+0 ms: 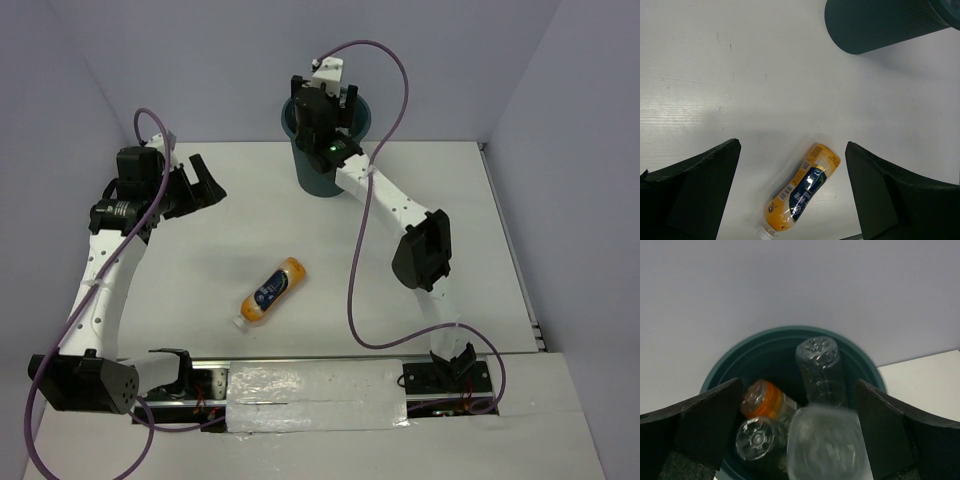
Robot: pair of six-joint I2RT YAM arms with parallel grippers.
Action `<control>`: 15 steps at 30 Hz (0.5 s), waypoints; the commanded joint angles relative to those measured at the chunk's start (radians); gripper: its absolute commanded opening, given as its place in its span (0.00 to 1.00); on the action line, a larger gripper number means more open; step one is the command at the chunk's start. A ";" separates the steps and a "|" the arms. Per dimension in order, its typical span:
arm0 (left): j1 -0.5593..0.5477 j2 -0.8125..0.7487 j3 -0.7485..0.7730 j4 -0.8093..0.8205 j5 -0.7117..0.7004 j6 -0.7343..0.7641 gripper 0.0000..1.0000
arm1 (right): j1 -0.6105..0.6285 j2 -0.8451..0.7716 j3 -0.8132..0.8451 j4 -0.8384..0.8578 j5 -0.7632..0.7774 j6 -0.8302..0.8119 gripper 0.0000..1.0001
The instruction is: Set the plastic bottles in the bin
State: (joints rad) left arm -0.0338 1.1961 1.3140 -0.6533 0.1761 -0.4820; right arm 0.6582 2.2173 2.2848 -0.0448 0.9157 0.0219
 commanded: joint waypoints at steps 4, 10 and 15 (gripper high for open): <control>0.006 -0.012 0.007 0.038 0.005 -0.030 0.99 | 0.024 -0.123 -0.045 -0.010 -0.086 0.047 1.00; 0.006 -0.026 -0.033 0.046 0.016 -0.047 1.00 | 0.023 -0.175 0.071 -0.206 -0.166 0.110 1.00; -0.055 -0.024 -0.111 0.043 0.054 0.012 0.99 | 0.021 -0.352 0.023 -0.357 -0.267 0.180 1.00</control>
State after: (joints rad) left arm -0.0463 1.1843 1.2327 -0.6212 0.1986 -0.4999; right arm 0.6762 2.0426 2.2883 -0.3092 0.7147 0.1410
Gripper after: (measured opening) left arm 0.994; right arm 0.997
